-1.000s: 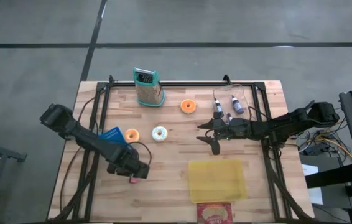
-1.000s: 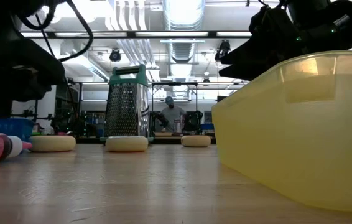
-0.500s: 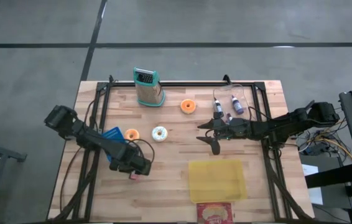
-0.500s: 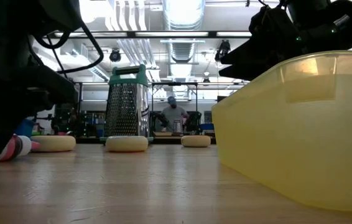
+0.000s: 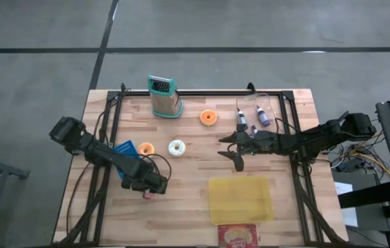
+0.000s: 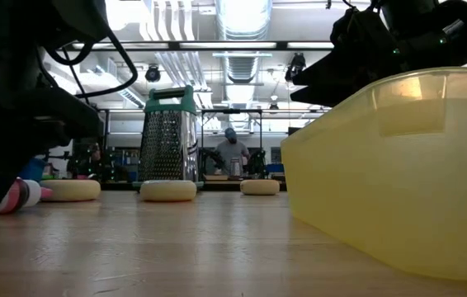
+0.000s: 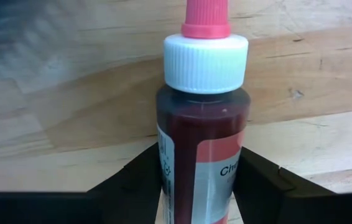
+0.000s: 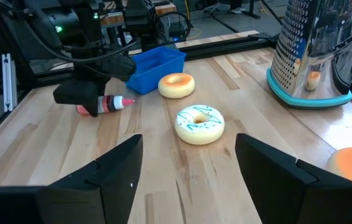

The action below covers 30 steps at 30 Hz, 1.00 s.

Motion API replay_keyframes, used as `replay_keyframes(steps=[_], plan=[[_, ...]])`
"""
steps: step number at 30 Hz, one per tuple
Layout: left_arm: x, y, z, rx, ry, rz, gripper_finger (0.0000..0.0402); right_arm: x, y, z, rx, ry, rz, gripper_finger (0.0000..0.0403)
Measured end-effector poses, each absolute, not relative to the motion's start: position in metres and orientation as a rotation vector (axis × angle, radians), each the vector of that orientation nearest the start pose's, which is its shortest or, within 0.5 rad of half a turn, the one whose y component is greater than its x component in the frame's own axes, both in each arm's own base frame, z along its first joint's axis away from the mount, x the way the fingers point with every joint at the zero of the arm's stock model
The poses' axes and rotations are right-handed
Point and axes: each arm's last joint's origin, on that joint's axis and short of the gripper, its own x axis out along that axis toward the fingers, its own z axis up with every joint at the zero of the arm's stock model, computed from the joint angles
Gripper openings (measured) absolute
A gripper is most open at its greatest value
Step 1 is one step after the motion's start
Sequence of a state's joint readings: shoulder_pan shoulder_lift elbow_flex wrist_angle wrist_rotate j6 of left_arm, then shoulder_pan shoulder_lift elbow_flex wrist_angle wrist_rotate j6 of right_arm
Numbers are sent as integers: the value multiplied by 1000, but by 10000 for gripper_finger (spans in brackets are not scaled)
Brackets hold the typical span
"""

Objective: Pick & Place Food Item
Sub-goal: Put the pink food coloring bottle into the transparent bin

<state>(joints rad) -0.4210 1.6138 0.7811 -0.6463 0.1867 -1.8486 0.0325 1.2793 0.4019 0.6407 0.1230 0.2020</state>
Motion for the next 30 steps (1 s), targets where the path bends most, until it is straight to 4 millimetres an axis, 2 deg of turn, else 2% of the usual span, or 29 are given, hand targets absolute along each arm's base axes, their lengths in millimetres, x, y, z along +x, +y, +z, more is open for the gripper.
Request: replay_keyframes(steps=[6, 18, 25, 30], plan=[[225, -107, 130, -1251, 1408, 975, 146, 241, 4, 184, 183, 226, -114, 252], [225, -106, 134, -1258, 1400, 960, 145, 241, 4, 184, 183, 226, -114, 251], [226, -105, 157, -1237, 1311, 920, 144, 241, 4, 184, 183, 226, -113, 255], [223, -99, 177, -1203, 1167, 925, 144, 241, 4, 184, 183, 226, -114, 249]])
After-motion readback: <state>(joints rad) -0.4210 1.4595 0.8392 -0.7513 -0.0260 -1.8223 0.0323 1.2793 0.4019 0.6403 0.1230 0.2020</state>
